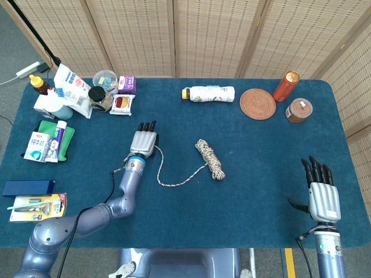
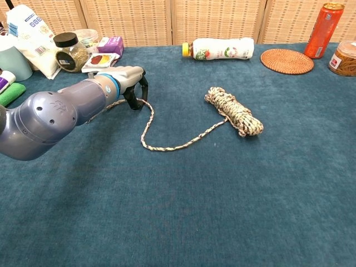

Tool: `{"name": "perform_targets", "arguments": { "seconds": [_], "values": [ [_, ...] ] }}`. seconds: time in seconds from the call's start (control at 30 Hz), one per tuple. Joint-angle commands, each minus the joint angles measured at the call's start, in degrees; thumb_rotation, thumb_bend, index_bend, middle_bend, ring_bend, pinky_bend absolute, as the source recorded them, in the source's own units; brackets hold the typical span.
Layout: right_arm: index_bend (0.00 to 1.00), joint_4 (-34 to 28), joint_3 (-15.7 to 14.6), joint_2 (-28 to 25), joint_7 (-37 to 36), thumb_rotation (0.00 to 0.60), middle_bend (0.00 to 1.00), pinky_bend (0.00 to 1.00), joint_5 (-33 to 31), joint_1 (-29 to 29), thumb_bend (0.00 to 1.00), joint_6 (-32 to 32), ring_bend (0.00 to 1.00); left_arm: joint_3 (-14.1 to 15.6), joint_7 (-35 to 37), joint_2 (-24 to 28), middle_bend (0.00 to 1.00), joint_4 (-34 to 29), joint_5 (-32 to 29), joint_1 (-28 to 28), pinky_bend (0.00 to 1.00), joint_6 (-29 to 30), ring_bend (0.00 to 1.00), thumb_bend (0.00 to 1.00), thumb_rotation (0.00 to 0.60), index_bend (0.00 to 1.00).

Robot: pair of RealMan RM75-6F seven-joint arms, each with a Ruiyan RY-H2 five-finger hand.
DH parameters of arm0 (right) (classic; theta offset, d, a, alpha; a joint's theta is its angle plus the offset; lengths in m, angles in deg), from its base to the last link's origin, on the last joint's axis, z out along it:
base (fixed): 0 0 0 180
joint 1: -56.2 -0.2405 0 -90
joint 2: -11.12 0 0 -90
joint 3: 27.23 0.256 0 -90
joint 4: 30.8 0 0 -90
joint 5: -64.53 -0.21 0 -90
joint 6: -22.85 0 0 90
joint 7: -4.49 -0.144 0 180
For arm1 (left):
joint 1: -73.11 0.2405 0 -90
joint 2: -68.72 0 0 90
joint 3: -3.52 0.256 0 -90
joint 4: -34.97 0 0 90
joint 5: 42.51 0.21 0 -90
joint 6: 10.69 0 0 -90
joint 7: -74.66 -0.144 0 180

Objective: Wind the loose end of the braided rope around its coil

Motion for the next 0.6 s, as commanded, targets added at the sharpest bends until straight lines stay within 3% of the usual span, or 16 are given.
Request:
{"name": "perform_targets", "arguments": {
  "seconds": [0.03,0.23,0.6],
  "values": [
    [0.0,-0.04,-0.06,-0.01,0.0,0.6,0.0,0.0,0.07,0.0,0.0,-0.01,0.0,-0.13,0.25,0.26,0.0,-0.52,0.34,0.27,0.0,0.2,0.0,0.5,0.6,0.59],
    [0.0,-0.27,-0.24,-0.11,-0.16,0.6,0.0,0.0,0.33,0.05,0.0,-0.09,0.0,-0.35,0.58,2.49,0.0,-3.98,1.33,1.34,0.0,1.58,0.0,0.53,0.6,0.61],
    [0.0,-0.66,-0.92,-0.08,0.05,0.6,0.0,0.0,1.27,0.07,0.0,-0.13,0.0,0.14,0.15,12.22,0.0,-17.82,2.52,5.44,0.0,6.02,0.0,0.53,0.6,0.62]
  ]
}}
